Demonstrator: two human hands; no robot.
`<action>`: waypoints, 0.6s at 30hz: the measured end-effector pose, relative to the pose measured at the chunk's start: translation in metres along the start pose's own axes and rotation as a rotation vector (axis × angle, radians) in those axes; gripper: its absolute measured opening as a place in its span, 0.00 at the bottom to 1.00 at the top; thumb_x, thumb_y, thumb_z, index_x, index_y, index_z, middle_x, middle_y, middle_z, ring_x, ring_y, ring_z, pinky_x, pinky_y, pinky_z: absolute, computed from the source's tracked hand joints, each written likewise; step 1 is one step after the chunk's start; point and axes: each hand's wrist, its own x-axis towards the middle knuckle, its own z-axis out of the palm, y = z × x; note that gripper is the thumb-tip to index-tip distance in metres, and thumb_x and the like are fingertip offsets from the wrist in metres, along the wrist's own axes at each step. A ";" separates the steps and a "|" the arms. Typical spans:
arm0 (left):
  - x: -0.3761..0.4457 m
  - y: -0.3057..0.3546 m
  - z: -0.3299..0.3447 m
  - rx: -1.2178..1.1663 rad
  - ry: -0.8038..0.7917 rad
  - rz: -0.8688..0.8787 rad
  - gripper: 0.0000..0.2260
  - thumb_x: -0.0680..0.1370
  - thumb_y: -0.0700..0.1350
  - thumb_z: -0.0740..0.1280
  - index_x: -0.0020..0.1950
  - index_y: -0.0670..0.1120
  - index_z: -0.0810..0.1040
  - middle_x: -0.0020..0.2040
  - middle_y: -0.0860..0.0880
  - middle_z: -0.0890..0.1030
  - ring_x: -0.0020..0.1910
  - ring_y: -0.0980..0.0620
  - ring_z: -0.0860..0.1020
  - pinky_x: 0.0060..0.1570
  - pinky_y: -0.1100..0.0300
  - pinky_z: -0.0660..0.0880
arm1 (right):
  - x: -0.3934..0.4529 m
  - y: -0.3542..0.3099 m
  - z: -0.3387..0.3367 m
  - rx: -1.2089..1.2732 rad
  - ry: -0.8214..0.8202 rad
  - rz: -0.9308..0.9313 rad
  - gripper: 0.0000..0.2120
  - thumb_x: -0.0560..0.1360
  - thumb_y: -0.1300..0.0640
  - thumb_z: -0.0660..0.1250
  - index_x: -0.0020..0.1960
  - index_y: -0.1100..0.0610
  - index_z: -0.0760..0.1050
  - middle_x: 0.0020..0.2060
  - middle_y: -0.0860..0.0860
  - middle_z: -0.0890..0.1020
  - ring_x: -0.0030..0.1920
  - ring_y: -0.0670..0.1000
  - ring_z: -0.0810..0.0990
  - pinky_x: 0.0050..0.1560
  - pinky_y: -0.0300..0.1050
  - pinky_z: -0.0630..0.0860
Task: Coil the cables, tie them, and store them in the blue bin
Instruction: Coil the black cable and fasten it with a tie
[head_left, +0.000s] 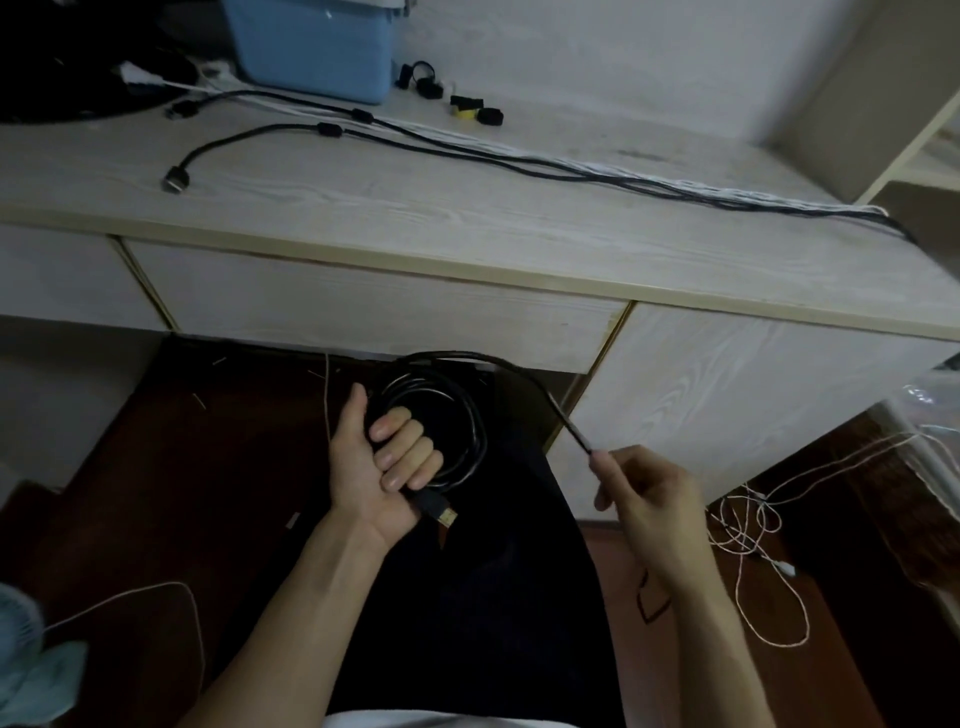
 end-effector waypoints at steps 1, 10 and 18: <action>0.000 -0.001 0.001 0.003 -0.009 -0.011 0.27 0.80 0.63 0.56 0.25 0.51 0.64 0.18 0.55 0.59 0.14 0.56 0.57 0.19 0.62 0.53 | 0.000 0.002 0.004 -0.134 -0.056 0.008 0.13 0.80 0.50 0.66 0.39 0.54 0.80 0.29 0.50 0.81 0.27 0.42 0.77 0.28 0.33 0.71; 0.012 -0.020 0.029 0.096 0.094 0.054 0.21 0.82 0.59 0.51 0.34 0.49 0.66 0.25 0.53 0.61 0.21 0.55 0.58 0.24 0.60 0.60 | -0.007 -0.004 0.028 -0.398 -0.545 -0.054 0.23 0.83 0.45 0.59 0.32 0.52 0.75 0.25 0.46 0.76 0.28 0.44 0.75 0.31 0.36 0.68; 0.017 -0.052 0.038 1.077 -0.071 0.345 0.22 0.85 0.52 0.51 0.39 0.41 0.72 0.31 0.45 0.76 0.32 0.48 0.75 0.44 0.54 0.74 | -0.003 -0.025 0.025 -0.309 -0.722 -0.114 0.10 0.76 0.45 0.69 0.43 0.51 0.80 0.35 0.49 0.81 0.34 0.45 0.78 0.37 0.43 0.74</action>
